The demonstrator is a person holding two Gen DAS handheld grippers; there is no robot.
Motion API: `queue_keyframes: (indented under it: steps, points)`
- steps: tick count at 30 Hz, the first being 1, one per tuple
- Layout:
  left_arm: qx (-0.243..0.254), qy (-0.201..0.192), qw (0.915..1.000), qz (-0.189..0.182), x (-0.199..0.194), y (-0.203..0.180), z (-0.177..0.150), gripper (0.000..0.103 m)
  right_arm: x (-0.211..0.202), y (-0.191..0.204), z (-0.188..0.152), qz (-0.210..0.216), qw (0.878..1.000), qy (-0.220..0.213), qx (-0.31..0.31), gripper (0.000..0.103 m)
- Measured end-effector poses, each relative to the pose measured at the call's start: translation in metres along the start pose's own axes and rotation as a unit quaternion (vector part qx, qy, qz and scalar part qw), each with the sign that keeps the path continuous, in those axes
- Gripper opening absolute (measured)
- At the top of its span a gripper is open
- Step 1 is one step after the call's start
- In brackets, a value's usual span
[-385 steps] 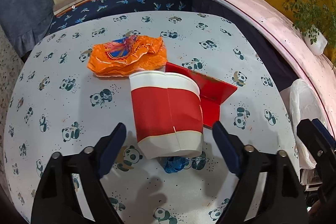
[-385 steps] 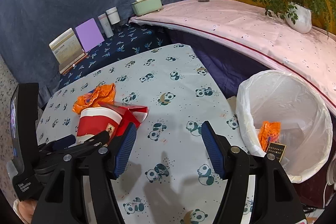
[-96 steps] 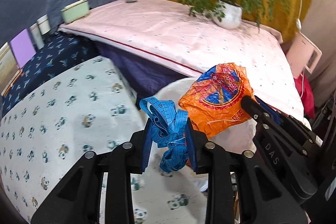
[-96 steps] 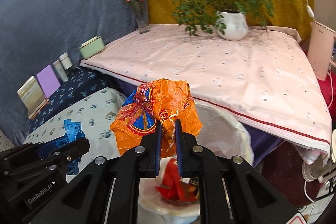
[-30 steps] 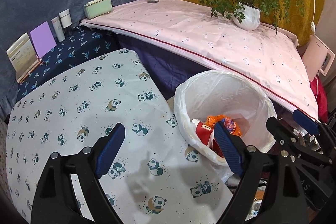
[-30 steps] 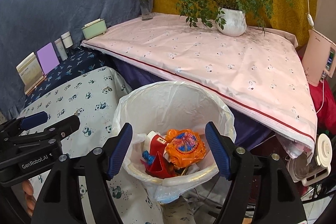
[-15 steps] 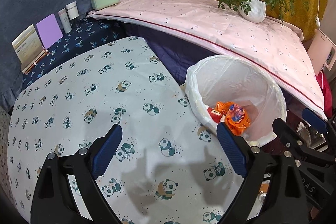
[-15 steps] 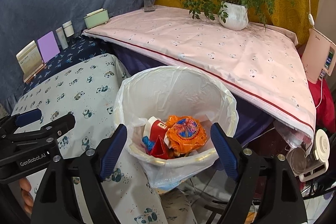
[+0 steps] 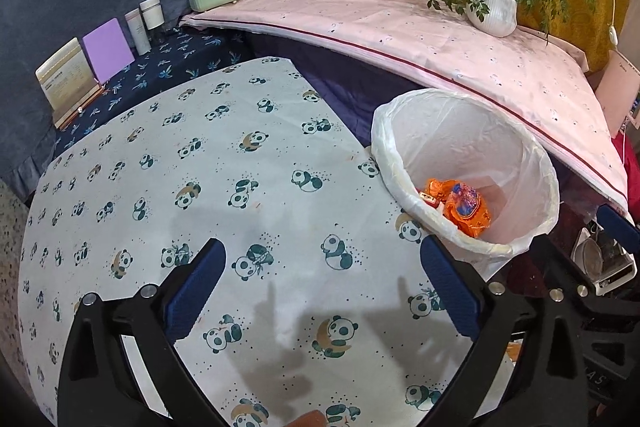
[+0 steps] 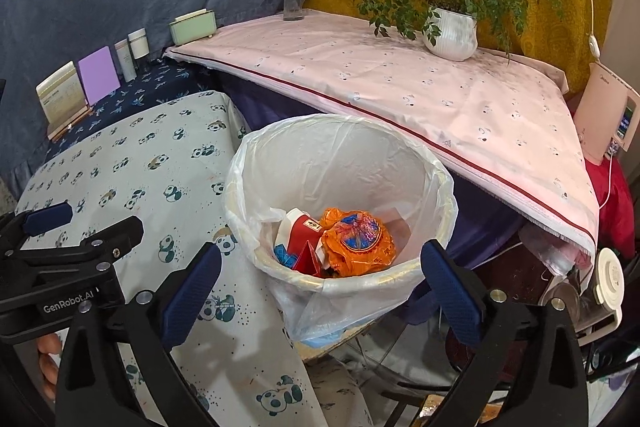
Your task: Collect trash
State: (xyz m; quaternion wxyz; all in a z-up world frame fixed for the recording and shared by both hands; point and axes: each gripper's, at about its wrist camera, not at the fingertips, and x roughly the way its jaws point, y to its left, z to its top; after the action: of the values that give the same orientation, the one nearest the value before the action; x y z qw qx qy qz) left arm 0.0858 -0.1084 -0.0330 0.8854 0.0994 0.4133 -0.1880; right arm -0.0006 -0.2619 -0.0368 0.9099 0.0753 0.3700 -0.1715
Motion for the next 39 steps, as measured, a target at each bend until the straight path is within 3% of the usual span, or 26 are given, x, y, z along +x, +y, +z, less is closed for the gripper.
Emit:
queue_keyframes:
  steps: [21, 39]
  points:
    - [-0.011, 0.009, 0.9998, 0.011, 0.001, 0.002, -0.015, 0.094, -0.010, -0.001, -0.020, -0.020, 1.000, 0.004, -0.020, 0.096]
    - [-0.001, 0.020, 0.9998, -0.001, 0.003, -0.008, -0.022, 0.094, -0.004, -0.007, -0.029, -0.026, 0.999, 0.017, -0.009, 0.096]
